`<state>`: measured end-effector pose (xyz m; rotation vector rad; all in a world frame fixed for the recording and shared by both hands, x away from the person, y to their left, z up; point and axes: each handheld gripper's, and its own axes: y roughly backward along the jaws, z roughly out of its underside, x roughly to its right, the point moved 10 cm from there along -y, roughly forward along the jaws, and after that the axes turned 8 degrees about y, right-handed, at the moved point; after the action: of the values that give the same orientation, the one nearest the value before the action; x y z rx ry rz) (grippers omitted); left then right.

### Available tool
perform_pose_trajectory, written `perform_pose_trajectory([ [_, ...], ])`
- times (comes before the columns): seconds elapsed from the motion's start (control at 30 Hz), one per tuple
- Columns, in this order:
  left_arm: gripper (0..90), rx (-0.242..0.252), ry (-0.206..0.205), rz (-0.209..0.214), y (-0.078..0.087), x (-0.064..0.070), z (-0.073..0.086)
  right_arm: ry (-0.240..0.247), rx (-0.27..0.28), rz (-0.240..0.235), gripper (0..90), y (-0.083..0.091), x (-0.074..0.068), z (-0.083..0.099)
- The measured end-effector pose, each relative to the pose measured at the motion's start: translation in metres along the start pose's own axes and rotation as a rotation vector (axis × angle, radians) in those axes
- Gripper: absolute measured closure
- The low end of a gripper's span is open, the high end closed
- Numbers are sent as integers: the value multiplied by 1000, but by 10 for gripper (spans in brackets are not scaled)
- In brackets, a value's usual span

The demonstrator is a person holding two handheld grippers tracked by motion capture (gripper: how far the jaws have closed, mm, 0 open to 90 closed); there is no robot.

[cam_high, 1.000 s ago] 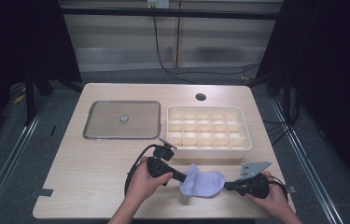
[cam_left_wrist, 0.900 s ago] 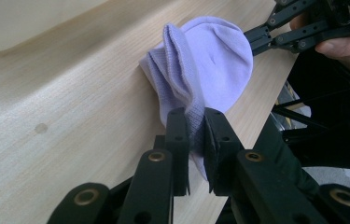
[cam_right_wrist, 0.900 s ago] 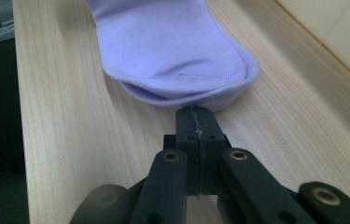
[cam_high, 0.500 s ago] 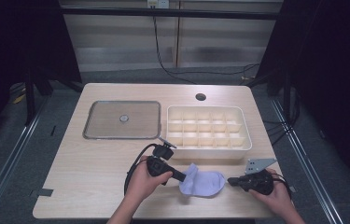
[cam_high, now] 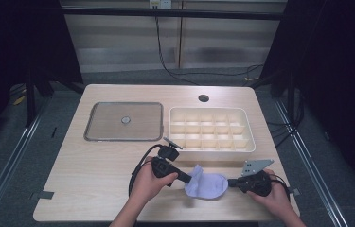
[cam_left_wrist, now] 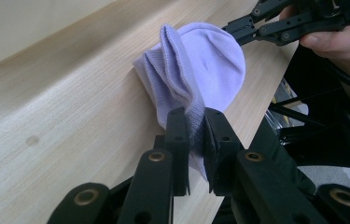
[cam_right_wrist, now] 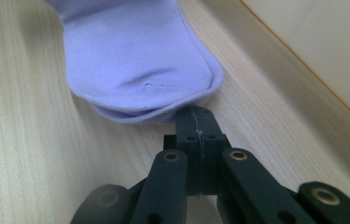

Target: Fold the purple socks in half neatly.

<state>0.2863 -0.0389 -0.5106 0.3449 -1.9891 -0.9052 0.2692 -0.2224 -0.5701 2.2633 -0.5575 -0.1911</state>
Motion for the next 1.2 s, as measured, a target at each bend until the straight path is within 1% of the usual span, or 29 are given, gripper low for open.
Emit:
perform_pose_trajectory([
  [0.03,813,-3,5,1,-1,1,0,0,0,-2,900,0,0,0],
  [0.07,813,-13,-6,1,-1,1,0,2,0,-3,900,0,0,0],
  [0.1,813,-3,-3,2,-2,2,-1,0,0,-7,900,0,-1,0],
  [0.17,813,-14,-11,1,-1,2,-1,5,-2,-10,900,-1,-2,-1],
  [0.33,813,-8,-6,0,0,4,-2,13,6,-13,900,-4,-4,-4],
  [0.43,813,-2,-4,8,0,5,-2,21,8,-22,900,-6,-6,-6],
  [0.63,813,-17,-5,3,-1,6,-1,22,12,-26,898,-8,-8,-8],
  [0.7,813,-6,5,6,-2,7,-3,21,16,-27,899,-8,-7,-8],
  [0.73,812,-19,-7,5,-1,6,-3,24,16,-29,900,-8,-7,-8],
  [0.77,812,-16,-3,1,-2,6,-3,24,16,-31,900,-8,-7,-9],
  [0.83,812,-1,19,0,-3,7,-5,25,14,-32,900,-8,-8,-9],
  [0.87,812,-19,1,0,-2,5,-5,28,16,-31,900,-9,-8,-9],
  [0.9,812,-12,11,-1,-3,6,-5,32,17,-33,899,-9,-8,-10],
  [0.97,812,-19,7,-4,-5,5,-6,32,17,-35,899,-9,-8,-10],
  [1.0,812,-12,19,-3,-6,6,-7,34,17,-37,900,-10,-9,-10],
  [1.07,812,-22,14,-9,-6,5,-7,39,15,-36,900,-10,-8,-10],
  [1.1,812,-28,6,-4,-7,5,-7,39,15,-36,900,-10,-8,-11],
  [1.13,812,-13,24,-4,-8,6,-8,38,16,-36,899,-11,-8,-11],
  [1.17,812,-21,28,-10,-8,6,-8,42,14,-35,899,-11,-8,-12],
  [1.2,812,-26,19,-11,-8,6,-7,42,16,-37,899,-12,-8,-12],
])
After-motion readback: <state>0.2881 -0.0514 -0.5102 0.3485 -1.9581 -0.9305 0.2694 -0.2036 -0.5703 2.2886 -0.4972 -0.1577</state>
